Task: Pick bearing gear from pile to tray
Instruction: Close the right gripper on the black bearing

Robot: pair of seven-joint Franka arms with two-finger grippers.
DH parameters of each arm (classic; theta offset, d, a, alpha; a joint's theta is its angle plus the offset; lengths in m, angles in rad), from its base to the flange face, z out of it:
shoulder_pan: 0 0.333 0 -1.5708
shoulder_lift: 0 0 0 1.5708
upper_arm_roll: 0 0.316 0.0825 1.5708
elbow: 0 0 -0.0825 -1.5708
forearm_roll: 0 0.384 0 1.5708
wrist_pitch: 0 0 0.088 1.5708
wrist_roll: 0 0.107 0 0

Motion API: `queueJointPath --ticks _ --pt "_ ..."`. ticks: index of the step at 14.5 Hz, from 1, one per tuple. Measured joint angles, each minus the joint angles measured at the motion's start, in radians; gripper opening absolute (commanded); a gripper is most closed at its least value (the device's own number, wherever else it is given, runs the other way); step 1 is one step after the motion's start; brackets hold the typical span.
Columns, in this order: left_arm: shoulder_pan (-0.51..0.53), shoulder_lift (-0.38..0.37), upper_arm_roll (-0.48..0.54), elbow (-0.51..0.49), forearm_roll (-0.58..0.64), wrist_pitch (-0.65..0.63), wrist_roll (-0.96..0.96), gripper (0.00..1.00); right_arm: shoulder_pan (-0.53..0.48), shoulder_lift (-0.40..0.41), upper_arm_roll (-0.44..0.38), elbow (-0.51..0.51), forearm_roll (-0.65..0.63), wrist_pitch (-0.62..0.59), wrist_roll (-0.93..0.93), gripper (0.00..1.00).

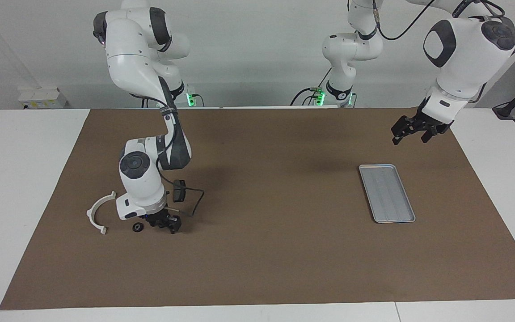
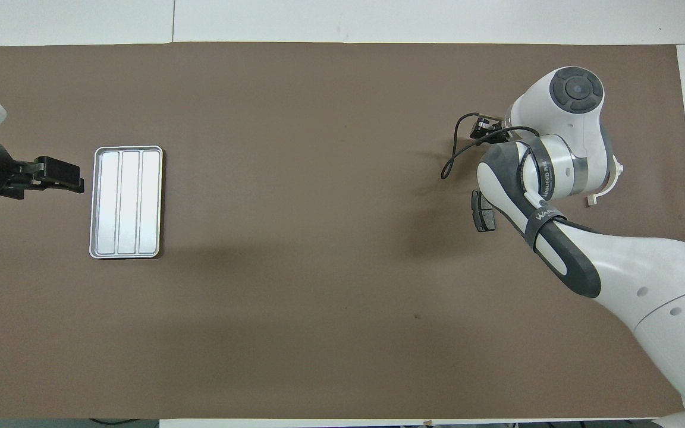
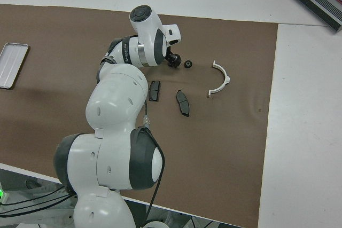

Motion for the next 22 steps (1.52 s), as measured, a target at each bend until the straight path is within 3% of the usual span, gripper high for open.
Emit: queueJointPath --ticks 5,12,16,22 --pt "0.000 0.000 0.000 0.000 0.000 0.001 0.000 1.00 -0.001 0.000 0.002 0.006 0.000 -0.015 0.001 0.66" --pt "0.000 -0.001 -0.001 0.000 0.000 0.004 -0.001 1.00 -0.004 -0.001 0.004 0.014 0.002 -0.029 0.002 0.41" --pt "-0.001 -0.001 -0.004 0.000 0.000 0.005 -0.010 1.00 -0.005 -0.003 0.005 0.017 0.003 -0.038 0.002 0.03" --pt "-0.001 -0.001 -0.006 0.000 0.000 0.009 -0.012 1.00 -0.006 -0.003 0.005 0.019 0.003 -0.042 0.002 0.00"
